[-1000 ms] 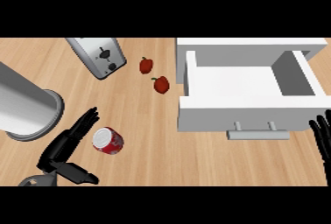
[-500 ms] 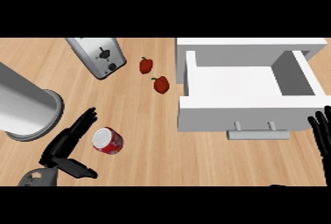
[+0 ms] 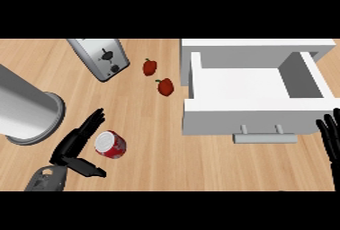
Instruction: Pick up the can, place it into the drawer and close the drawer
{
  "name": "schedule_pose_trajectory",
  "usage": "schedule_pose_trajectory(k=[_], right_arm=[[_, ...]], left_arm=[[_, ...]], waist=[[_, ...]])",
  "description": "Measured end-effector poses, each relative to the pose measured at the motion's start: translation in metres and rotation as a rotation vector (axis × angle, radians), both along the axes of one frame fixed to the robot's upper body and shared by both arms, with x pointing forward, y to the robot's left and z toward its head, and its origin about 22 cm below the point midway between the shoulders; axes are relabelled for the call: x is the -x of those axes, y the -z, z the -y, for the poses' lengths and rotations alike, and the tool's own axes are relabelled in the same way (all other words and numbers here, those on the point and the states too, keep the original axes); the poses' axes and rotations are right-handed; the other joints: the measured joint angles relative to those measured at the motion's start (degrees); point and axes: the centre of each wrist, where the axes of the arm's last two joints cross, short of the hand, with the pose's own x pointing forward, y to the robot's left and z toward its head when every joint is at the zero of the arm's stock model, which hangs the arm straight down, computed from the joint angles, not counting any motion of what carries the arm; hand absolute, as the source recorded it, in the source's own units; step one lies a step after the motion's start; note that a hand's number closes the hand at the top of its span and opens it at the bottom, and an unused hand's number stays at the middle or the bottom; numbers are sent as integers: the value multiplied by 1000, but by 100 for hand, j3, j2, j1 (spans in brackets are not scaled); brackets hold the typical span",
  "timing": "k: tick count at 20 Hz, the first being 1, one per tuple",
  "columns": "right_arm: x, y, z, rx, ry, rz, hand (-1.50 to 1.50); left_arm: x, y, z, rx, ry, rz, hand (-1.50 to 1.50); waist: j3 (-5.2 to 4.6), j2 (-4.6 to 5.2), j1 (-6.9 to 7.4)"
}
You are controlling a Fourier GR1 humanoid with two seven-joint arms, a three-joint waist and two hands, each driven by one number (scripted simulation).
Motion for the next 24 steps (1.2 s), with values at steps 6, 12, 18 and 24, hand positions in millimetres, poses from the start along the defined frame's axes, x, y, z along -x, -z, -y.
schedule_pose_trajectory(k=[6,12,18,24], right_arm=[[3,-1,5,1,-2,0,-150],[5,-9,3,-1,4,1,-150],[15,-4,13,-7,-3,2,-150],[12,-13,9,-12,-4,1,-150]], left_arm=[[-6,7,16,3,0,-7,-150],[-13,7,26,7,13,-12,-150],[-14,8,38,13,29,-10,-150],[-22,7,56,28,65,-3,150]], waist=[[1,-1,3],[1,-3,6],[3,-4,5],[2,-2,1]])
